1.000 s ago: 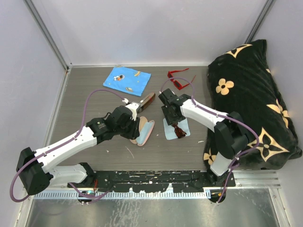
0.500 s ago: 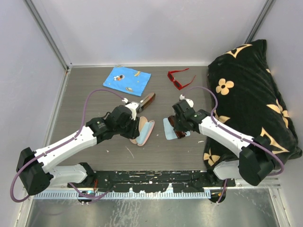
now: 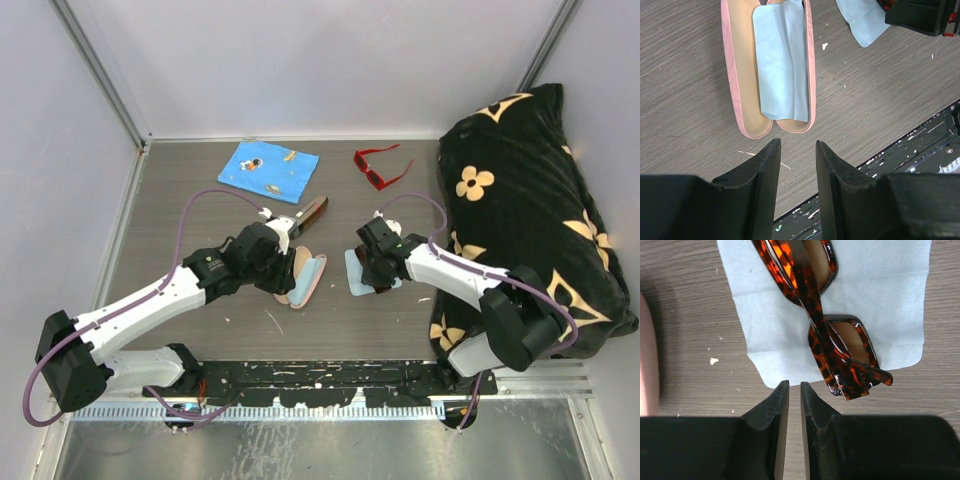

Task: Organize the sunglasses
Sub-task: Adjust the sunglasses at the center of the board.

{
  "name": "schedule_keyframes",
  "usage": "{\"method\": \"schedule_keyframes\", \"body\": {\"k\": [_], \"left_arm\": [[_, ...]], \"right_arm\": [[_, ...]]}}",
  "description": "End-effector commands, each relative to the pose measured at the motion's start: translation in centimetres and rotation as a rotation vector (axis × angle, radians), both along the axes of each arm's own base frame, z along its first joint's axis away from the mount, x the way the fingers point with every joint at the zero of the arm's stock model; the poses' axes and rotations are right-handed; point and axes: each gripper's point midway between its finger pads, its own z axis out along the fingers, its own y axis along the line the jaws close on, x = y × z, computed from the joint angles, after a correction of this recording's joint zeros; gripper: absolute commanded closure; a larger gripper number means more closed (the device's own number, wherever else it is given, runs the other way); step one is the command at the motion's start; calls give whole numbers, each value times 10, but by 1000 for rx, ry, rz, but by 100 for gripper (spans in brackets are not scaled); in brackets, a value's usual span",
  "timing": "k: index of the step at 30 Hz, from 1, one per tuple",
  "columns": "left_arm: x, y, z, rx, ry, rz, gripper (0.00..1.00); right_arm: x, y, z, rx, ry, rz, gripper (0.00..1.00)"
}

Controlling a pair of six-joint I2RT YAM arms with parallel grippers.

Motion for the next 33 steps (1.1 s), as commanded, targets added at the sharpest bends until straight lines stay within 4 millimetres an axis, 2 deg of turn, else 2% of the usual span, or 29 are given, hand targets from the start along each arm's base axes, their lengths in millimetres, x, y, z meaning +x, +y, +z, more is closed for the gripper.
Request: {"method": "schedule_keyframes", "body": {"k": [1, 6, 23, 28, 31, 33], "left_arm": [[9, -10, 17, -52, -41, -6, 64], [9, -9, 18, -47, -45, -3, 64], [10, -4, 20, -34, -53, 5, 64], [13, -3, 24, -18, -79, -10, 61], [20, -10, 36, -14, -122, -53, 54], [27, -20, 46, -19, -154, -104, 50]], "right_arm": [[13, -6, -3, -53, -41, -10, 79], [17, -12, -5, -99, -39, -13, 79], [39, -58, -9, -323, -57, -30, 80], [58, -65, 3, -359, -97, -4, 80], [64, -54, 19, -291, -111, 72, 76], [61, -47, 38, -210, -130, 90, 73]]}}
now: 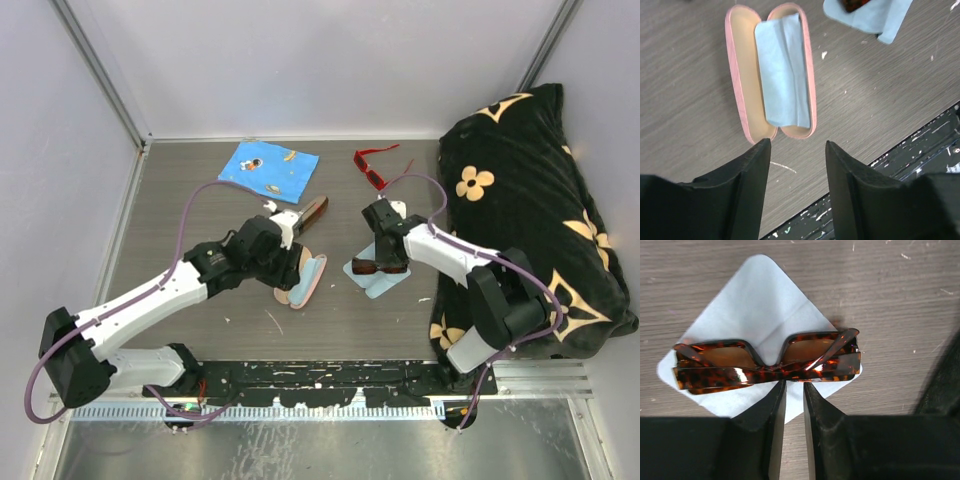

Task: Organize the sunglasses
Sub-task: Adjust the sunglasses at the center of the board, then pick up the sunglasses from the center of the board.

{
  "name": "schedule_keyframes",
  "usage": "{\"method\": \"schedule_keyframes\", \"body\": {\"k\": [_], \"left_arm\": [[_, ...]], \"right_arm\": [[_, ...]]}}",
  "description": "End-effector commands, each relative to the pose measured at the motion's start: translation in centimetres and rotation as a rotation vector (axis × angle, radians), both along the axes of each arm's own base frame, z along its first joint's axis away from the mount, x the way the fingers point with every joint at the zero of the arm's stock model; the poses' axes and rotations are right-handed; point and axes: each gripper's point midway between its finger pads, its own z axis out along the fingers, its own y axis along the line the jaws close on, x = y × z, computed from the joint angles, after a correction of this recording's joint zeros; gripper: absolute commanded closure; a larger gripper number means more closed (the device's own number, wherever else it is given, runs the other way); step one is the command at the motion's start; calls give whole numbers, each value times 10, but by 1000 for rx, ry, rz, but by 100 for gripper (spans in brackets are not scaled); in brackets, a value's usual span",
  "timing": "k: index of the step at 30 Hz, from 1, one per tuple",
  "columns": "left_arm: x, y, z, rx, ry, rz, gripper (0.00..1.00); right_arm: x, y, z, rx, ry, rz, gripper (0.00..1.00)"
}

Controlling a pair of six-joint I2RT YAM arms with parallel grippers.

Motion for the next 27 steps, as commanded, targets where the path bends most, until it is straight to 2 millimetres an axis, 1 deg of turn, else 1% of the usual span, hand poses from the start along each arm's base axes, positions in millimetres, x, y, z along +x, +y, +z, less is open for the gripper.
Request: {"method": "schedule_keyframes", "body": {"k": [1, 3, 6, 9, 10, 12, 13, 14, 15, 17, 19, 21, 22, 24, 27], "left_arm": [[25, -27, 45, -51, -136, -107, 47], [33, -44, 51, -65, -160, -171, 43], [48, -67, 58, -82, -190, -227, 39], [60, -93, 60, -106, -207, -301, 38], [63, -103, 58, -117, -208, -334, 38], [71, -123, 51, -130, -212, -394, 38], [75, -132, 50, -139, -215, -419, 38], [79, -140, 49, -149, -221, -438, 38], [83, -148, 46, -158, -222, -455, 37], [89, -165, 40, -173, -217, -493, 36], [93, -181, 34, -177, -212, -531, 36], [95, -197, 28, -166, -220, -569, 35], [95, -204, 22, -144, -222, -584, 35], [92, -218, 9, -88, -231, -620, 34], [90, -229, -14, 0, -243, -658, 33]], "right_arm": [[10, 22, 54, 166, -86, 95, 70], [5, 23, 76, 242, -130, 77, 62], [-1, 12, 108, 334, -222, -3, 52], [-1, -2, 146, 407, -346, -82, 48], [-1, -7, 162, 425, -403, -109, 47], [0, -16, 201, 461, -541, -141, 46], [-4, -24, 228, 481, -639, -154, 45], [-6, -30, 249, 495, -713, -156, 44], [-12, -34, 269, 509, -781, -147, 43], [-23, -44, 304, 516, -896, -125, 42], [-37, -52, 332, 526, -990, -98, 42], [-49, -60, 349, 529, -1055, -94, 40], [-54, -64, 356, 530, -1080, -98, 39], [-62, -70, 363, 526, -1115, -97, 37], [-71, -75, 369, 516, -1143, -89, 36]]}}
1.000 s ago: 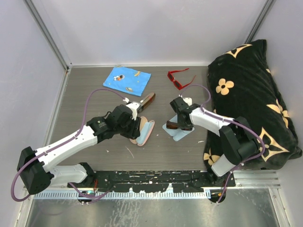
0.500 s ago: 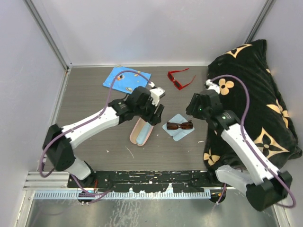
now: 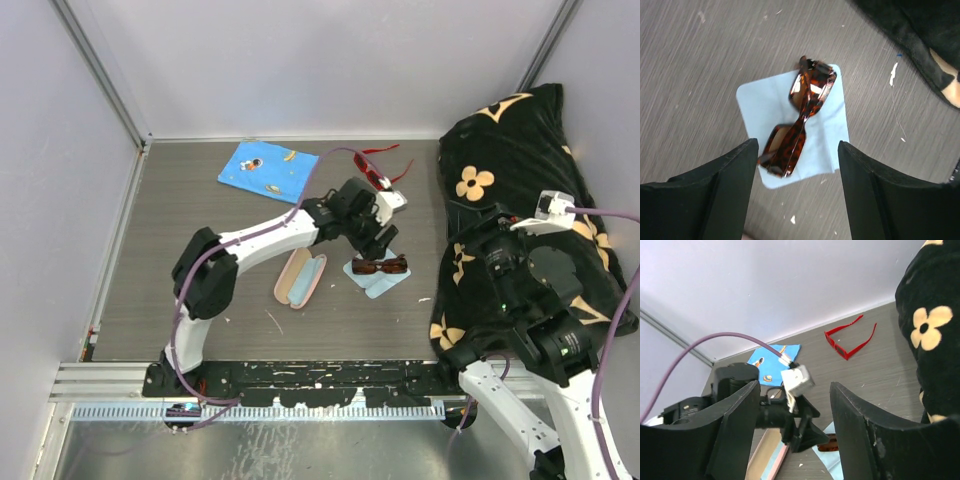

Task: Organize the sunglasses
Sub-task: Pick up the sunglasses from the center of the board.

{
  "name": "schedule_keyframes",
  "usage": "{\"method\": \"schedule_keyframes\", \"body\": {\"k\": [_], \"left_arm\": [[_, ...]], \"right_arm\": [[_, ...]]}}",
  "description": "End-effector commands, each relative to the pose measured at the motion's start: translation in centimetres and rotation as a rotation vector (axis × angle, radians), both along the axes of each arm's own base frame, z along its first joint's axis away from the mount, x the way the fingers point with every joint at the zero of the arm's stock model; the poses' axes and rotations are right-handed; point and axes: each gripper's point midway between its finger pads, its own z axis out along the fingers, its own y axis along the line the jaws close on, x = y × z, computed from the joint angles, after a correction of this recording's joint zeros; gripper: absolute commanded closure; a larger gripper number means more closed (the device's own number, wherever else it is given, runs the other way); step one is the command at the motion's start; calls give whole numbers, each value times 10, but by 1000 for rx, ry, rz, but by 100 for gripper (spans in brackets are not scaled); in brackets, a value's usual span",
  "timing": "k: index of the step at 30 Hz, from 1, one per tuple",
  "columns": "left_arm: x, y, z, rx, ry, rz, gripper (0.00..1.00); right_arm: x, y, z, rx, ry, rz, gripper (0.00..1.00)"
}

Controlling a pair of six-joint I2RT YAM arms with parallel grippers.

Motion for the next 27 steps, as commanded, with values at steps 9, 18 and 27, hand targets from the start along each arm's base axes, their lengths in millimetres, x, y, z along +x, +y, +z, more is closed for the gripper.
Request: {"method": "schedule_keyframes", "body": {"k": [9, 18, 27], "left_arm": [[1, -39, -31, 145, -168, -168, 28], [12, -37, -54, 225, -201, -169, 28], [7, -39, -64, 237, -166, -201, 42]], "right_arm": [[-13, -19, 16, -59, -60, -61, 34], [-12, -15, 10, -68, -41, -39, 34], [-10, -12, 4, -80, -21, -26, 34]]}}
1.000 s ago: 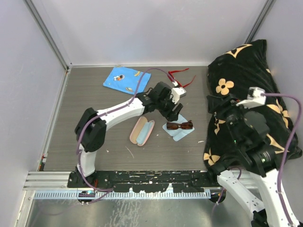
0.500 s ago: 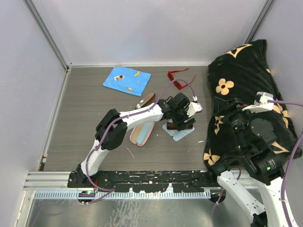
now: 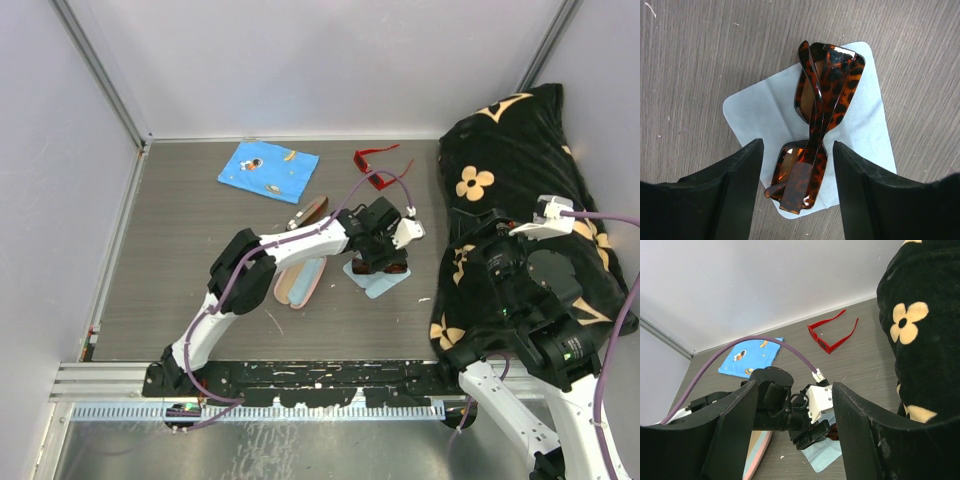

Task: Organize the sunglasses
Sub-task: Pick up the sunglasses from the center of the board.

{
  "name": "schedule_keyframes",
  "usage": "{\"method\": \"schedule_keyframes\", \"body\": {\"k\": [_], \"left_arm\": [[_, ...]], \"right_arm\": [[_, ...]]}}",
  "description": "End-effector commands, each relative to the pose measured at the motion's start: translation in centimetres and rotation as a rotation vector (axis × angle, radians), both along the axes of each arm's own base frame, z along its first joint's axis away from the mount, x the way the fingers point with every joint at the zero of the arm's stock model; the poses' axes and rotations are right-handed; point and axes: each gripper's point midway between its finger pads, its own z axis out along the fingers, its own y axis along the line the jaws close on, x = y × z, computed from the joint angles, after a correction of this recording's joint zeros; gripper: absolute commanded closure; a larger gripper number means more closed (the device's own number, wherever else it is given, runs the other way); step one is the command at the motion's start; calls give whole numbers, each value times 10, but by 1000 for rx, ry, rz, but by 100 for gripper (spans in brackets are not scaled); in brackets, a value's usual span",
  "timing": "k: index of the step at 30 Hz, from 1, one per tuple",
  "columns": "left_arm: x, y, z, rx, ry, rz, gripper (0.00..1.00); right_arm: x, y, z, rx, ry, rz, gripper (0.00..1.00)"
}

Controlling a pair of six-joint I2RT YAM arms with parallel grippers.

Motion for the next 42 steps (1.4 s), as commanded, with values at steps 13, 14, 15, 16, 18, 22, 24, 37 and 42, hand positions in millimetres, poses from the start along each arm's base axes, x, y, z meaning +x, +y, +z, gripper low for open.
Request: {"method": "schedule_keyframes", "body": {"k": [13, 14, 15, 16, 18, 22, 24, 37, 42], "left_arm": [[-1, -12, 6, -25, 19, -41, 62], [-1, -12, 5, -22, 20, -41, 63], [-1, -11, 5, -22, 20, -40, 64], [-1, -11, 5, -20, 19, -40, 65], [0, -11, 7, -22, 17, -38, 68], [2, -11, 16, -32, 4, -27, 74], [3, -11, 22, -38, -2, -19, 78], [20, -2, 84, -190, 46, 184, 100], [32, 16, 103, -323, 194, 313, 100]], "right_arm": [[0, 1, 9, -7, -24, 9, 34], [0, 1, 9, -7, -25, 7, 33], [0, 1, 9, -7, -23, 8, 33], [0, 1, 8, -7, -22, 9, 33], [-1, 1, 9, -4, -23, 7, 33], [-1, 0, 8, -2, -23, 6, 34], [-1, 1, 8, 0, -22, 7, 33], [2, 7, -7, 74, 19, 13, 33], [8, 18, -34, 123, 101, 36, 34]]}}
